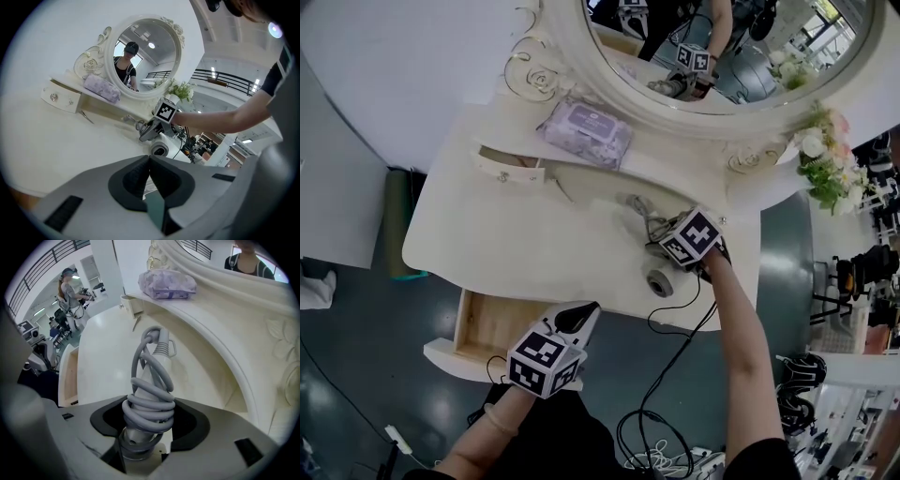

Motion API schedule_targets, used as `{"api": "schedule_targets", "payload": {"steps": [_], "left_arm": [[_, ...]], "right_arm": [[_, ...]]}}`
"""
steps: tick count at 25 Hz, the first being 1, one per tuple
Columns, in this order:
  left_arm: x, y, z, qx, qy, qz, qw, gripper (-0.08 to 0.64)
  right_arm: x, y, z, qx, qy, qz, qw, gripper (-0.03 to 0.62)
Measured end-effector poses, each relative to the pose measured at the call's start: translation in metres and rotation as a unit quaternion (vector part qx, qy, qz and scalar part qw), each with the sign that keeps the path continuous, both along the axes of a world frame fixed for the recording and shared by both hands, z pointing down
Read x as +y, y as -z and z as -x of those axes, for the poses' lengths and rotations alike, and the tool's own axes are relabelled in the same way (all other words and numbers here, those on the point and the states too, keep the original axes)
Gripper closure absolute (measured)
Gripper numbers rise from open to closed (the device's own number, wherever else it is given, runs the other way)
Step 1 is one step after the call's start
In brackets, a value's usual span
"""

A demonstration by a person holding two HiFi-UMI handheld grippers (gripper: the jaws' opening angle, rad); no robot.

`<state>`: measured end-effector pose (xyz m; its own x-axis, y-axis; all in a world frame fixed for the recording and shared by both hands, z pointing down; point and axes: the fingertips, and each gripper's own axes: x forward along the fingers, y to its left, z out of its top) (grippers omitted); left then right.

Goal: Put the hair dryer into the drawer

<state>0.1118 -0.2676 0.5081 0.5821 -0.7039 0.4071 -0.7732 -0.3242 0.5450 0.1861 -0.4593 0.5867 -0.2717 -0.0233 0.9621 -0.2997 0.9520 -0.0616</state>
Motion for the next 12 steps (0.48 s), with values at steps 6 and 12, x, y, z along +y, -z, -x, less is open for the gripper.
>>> {"api": "schedule_targets", "payload": {"steps": [6,12], "left_arm": [[0.013,0.008,-0.005,0.000,-0.013,-0.007,0.9999,0.560],[0.031,0.017,-0.003,-0.006,-0.020,-0.016,0.9997,0.560]], "right_arm": [[0.014,0.018,-0.006,-0.003,-0.004,-0.011,1.000,0.339],[0.034,0.037,-0.003,-0.010,-0.004,-0.030,0.999,0.339]]}}
